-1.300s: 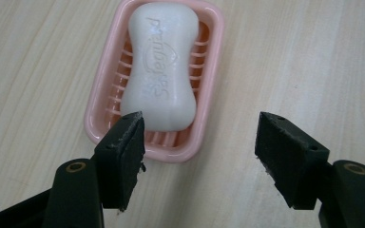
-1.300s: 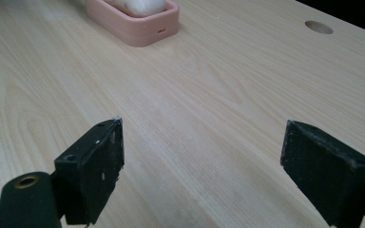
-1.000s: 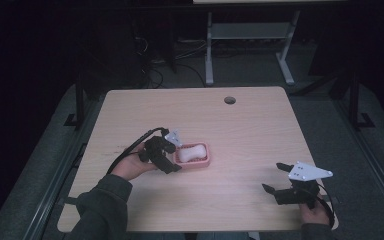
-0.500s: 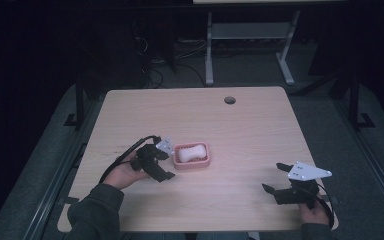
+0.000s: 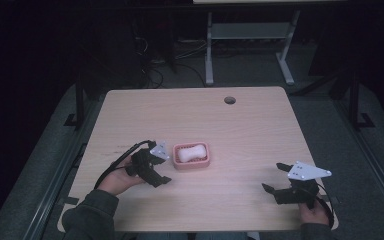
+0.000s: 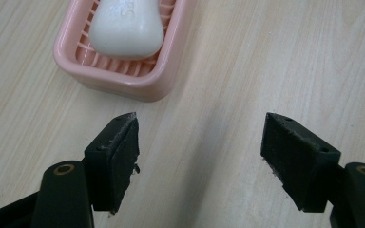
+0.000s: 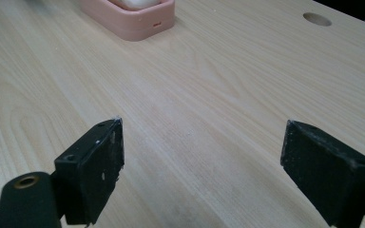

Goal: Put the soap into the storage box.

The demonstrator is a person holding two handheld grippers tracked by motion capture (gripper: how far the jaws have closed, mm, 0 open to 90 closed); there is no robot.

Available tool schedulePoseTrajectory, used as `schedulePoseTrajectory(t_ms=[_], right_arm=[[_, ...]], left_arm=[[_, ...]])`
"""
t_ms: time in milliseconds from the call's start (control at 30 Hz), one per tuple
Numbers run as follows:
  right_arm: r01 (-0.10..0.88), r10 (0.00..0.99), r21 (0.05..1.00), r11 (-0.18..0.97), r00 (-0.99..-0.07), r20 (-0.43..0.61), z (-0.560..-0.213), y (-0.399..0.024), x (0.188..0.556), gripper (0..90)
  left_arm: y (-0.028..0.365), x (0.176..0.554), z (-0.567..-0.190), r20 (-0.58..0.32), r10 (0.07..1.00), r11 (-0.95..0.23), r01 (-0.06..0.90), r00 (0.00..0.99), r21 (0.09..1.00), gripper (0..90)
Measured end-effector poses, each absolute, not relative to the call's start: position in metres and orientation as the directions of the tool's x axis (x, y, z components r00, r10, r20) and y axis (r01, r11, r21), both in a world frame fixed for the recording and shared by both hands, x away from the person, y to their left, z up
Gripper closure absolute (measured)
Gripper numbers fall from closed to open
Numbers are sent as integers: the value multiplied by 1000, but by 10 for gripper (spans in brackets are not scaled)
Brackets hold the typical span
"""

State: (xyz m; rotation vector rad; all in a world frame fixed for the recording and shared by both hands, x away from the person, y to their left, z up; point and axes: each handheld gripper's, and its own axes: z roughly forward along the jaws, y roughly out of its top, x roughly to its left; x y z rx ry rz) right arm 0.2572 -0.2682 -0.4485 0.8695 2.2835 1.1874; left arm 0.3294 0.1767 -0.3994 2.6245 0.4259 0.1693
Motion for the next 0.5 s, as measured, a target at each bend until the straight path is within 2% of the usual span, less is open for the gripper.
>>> schedulePoseTrajectory(t_ms=[500], right_arm=[[332,691,832,444,-718,-83,-448,-266,257,137]], left_arm=[[197,314,-408,40,354,-823,291,934,487,281]])
